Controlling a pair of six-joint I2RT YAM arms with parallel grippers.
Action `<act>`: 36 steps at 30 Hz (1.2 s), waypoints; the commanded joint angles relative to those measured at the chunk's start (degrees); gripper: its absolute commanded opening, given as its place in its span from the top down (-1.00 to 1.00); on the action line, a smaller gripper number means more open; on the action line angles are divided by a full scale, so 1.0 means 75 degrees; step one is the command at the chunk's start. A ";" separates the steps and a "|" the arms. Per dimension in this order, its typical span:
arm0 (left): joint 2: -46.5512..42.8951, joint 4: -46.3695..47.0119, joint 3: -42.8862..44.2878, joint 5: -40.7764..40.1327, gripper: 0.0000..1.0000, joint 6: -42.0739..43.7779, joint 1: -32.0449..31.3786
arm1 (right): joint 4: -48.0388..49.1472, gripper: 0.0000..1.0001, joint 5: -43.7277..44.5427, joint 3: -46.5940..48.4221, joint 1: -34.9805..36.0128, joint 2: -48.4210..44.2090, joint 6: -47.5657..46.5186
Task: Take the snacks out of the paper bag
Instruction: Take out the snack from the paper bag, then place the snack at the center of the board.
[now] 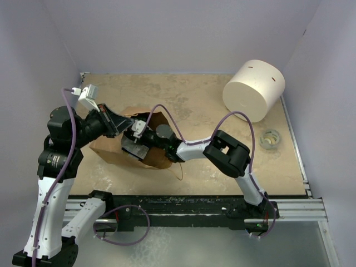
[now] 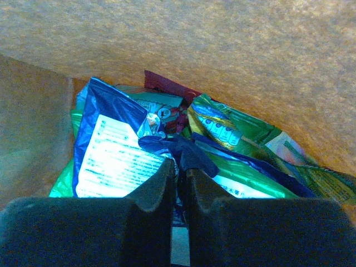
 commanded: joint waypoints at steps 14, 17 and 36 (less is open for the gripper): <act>-0.0135 -0.0267 0.0448 -0.1336 1.00 0.0119 -0.0005 | -0.1643 1.00 0.0486 -0.1603 -0.0014 -0.3442 0.0990; -0.0199 -0.0142 0.0310 -0.1452 1.00 0.0072 -0.0005 | -0.2727 1.00 0.0501 -0.1680 -0.0013 -0.4101 0.1120; -0.0416 0.0391 -0.0298 -0.1847 1.00 -0.0153 -0.0005 | -0.7476 1.00 0.3532 -0.1050 -0.0013 -0.8550 0.1928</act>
